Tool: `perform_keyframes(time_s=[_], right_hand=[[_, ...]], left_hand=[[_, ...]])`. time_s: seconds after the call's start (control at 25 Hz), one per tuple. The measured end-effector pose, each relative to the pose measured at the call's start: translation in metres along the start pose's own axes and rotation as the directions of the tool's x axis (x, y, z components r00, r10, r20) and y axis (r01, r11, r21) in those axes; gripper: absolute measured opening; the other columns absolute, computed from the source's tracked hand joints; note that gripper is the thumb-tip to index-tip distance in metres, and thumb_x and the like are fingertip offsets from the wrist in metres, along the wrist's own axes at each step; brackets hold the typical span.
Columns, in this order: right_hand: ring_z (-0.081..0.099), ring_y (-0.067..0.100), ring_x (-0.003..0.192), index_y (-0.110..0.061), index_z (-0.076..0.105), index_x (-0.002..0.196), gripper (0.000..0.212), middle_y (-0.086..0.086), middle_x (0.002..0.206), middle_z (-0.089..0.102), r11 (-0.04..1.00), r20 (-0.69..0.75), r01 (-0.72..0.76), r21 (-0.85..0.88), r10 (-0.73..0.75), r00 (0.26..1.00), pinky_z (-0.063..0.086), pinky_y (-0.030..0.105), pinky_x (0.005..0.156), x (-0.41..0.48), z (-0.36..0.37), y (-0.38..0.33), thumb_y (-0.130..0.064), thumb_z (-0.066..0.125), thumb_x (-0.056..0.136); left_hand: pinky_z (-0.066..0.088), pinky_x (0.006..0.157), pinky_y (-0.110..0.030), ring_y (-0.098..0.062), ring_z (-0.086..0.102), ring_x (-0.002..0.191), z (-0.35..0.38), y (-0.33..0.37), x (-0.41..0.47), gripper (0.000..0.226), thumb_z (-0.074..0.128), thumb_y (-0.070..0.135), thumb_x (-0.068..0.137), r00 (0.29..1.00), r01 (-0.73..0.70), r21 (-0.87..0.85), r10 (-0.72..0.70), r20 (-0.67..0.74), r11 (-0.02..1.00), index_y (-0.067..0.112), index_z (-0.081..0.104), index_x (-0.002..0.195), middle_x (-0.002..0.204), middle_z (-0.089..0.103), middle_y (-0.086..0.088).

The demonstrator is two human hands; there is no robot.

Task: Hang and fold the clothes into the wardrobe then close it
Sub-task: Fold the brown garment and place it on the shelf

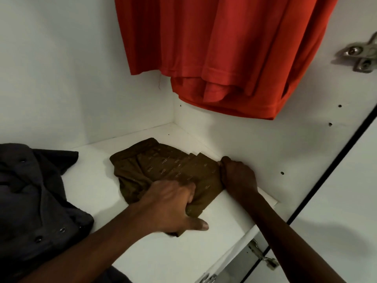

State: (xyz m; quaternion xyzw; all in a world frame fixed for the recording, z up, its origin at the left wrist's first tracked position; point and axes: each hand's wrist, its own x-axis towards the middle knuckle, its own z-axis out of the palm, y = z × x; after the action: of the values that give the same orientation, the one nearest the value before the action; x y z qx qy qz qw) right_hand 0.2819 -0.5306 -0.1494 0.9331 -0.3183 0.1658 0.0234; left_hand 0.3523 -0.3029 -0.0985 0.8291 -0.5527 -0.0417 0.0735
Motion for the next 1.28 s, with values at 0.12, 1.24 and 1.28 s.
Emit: perform_keyframes(time_s=[0.12, 1.24, 1.28], right_hand=[[0.069, 0.032, 0.092, -0.015, 0.060, 0.115, 0.037, 0.008, 0.101, 0.072, 0.998, -0.059, 0.041, 0.047, -0.038, 0.998, 0.045, 0.034, 0.069, -0.001, 0.003, 0.003, -0.037, 0.030, 0.110], [0.053, 0.023, 0.123, -0.014, 0.073, 0.116, 0.052, 0.004, 0.128, 0.063, 0.793, -0.027, 0.393, 0.466, -0.432, 0.902, 0.051, 0.043, 0.100, -0.056, -0.022, 0.028, -0.046, 0.052, 0.081], [0.056, 0.022, 0.118, -0.010, 0.075, 0.106, 0.043, 0.005, 0.119, 0.068, 0.757, -0.098, 0.407, 0.512, -0.420, 0.902, 0.050, 0.039, 0.099, -0.058, -0.027, 0.023, -0.040, 0.056, 0.082]], left_hand=[[0.044, 0.061, -0.028, -0.010, 0.054, 0.065, 0.012, -0.005, -0.020, 0.045, 0.065, 0.067, 0.083, 0.962, -0.157, 0.273, 0.209, -0.174, 0.949, 0.028, 0.049, 0.098, 0.081, 0.060, 0.010], [0.053, 0.042, -0.024, -0.008, 0.058, 0.043, 0.018, -0.013, -0.092, 0.018, 0.069, 0.022, 0.072, 0.941, -0.096, 0.104, 0.124, -0.315, 0.990, 0.021, 0.076, 0.088, 0.057, 0.065, 0.007], [0.055, 0.048, -0.024, -0.007, 0.060, 0.049, 0.007, -0.017, -0.095, 0.022, 0.058, 0.020, 0.080, 0.947, -0.063, -0.043, 0.046, -0.319, 0.997, 0.023, 0.076, 0.093, 0.062, 0.067, 0.008]])
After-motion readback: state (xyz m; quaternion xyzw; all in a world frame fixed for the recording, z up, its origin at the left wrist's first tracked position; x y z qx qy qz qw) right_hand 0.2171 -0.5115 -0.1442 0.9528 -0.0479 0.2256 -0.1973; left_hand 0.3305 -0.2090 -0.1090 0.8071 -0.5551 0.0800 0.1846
